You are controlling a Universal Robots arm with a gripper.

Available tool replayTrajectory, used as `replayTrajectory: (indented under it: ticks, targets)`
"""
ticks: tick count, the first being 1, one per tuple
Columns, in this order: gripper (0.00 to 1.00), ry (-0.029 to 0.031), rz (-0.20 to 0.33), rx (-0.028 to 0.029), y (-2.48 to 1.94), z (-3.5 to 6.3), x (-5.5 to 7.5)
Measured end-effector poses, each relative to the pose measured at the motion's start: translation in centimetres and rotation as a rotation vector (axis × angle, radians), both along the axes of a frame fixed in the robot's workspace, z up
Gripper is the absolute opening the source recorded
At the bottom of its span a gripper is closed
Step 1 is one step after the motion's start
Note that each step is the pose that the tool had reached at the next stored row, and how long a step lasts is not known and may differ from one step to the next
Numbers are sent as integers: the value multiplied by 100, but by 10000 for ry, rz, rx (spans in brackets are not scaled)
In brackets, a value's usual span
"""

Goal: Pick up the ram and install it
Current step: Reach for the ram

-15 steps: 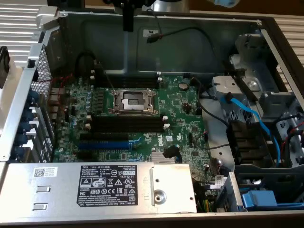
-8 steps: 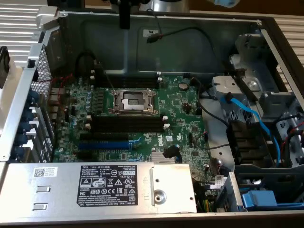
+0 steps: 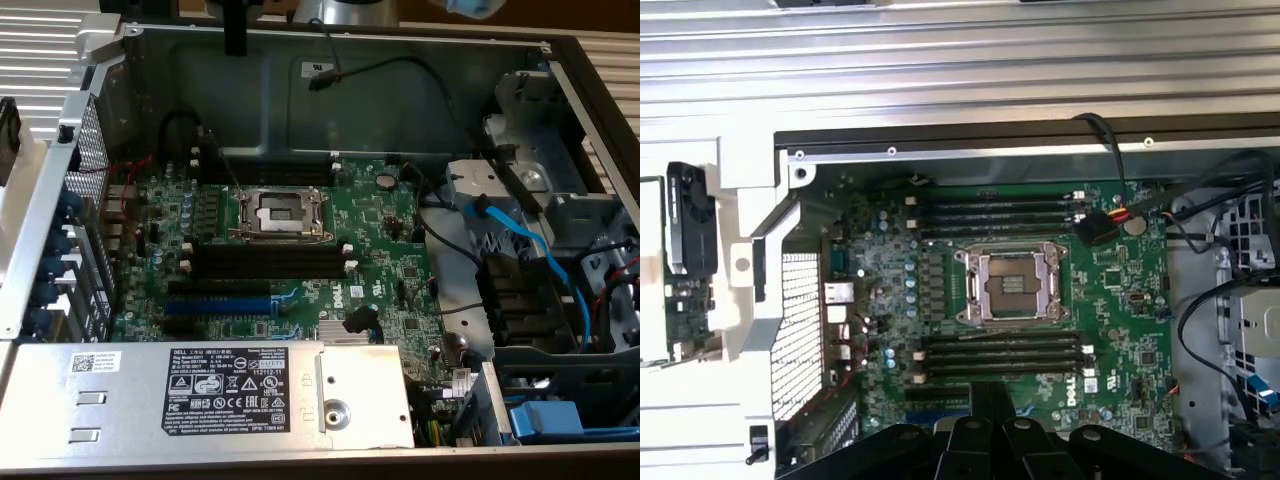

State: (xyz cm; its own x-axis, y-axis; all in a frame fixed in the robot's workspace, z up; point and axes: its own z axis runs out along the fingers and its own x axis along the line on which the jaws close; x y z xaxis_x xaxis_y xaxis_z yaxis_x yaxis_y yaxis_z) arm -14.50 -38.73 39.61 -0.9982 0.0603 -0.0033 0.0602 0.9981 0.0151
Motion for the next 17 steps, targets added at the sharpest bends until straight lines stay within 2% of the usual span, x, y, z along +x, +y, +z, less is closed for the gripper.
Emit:
replayTrajectory:
  ticks: [5,6,7,8,12,17]
  targets:
    - [10,-10,4,-305,28,2,-117]
    - [10,-31,4,-366,31,2,-136]
    - [10,-64,2,-403,34,3,-156]
    - [10,-91,2,-414,34,2,-174]
    - [10,-99,3,-417,34,3,-206]
    - [10,-147,3,-417,52,2,-357]
